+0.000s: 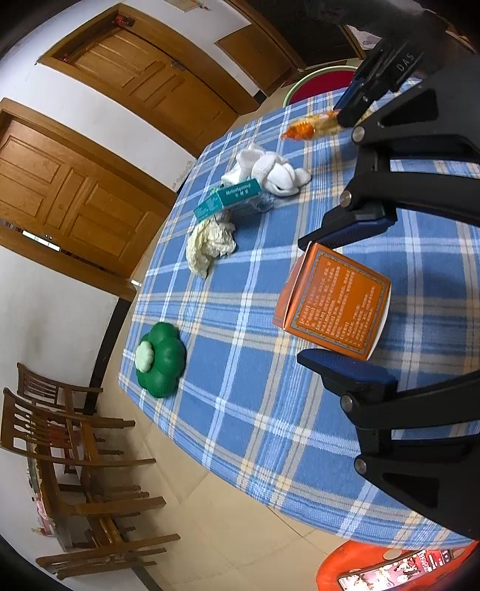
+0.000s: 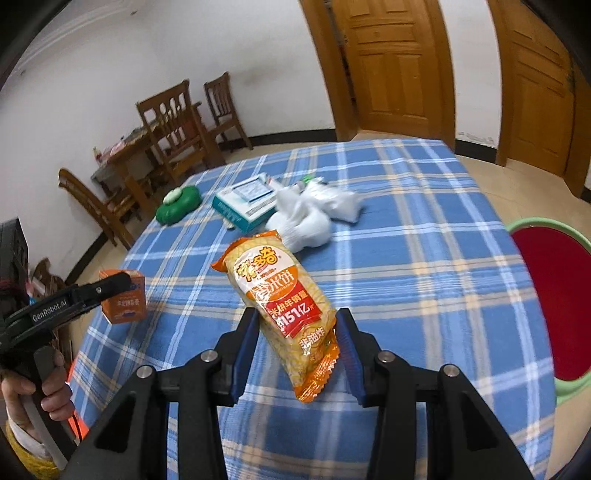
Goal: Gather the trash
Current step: 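Carry the orange box and snack bag over the red bucket with both grippers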
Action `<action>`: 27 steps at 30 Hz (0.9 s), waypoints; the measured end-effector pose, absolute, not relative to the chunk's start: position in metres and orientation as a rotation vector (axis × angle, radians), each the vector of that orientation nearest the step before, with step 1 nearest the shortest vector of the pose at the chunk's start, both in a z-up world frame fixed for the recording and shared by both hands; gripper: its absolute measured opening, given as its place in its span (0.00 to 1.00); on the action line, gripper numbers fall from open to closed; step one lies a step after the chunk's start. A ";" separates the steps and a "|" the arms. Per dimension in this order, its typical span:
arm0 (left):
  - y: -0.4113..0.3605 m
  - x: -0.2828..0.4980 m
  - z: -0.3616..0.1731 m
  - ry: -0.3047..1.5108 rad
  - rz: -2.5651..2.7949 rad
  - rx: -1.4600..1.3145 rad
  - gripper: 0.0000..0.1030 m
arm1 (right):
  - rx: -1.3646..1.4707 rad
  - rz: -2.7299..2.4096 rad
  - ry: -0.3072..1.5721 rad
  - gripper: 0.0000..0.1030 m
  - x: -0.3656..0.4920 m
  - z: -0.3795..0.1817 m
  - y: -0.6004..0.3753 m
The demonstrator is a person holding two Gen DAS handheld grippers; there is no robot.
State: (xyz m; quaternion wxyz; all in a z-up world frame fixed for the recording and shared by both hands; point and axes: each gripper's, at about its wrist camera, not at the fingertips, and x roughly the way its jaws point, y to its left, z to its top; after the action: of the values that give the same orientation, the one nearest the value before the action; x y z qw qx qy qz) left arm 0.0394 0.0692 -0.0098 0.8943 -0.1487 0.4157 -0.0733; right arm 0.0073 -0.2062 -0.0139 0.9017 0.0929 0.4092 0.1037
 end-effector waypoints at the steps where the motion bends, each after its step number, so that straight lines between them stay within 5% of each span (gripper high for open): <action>1: 0.068 0.039 -0.009 0.861 -0.155 -0.307 0.53 | 0.206 0.206 0.839 0.44 0.005 -0.012 -0.212; 27: -0.019 0.046 0.022 0.866 -0.349 -0.211 0.53 | 0.390 0.011 0.708 0.45 -0.034 0.016 -0.317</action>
State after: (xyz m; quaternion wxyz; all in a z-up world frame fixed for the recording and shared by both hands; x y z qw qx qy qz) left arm 0.0457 -0.0191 0.0221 0.8877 -0.1016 0.4165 -0.1680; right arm -0.0337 -0.3168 0.0156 0.9195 0.1897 0.3443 0.0052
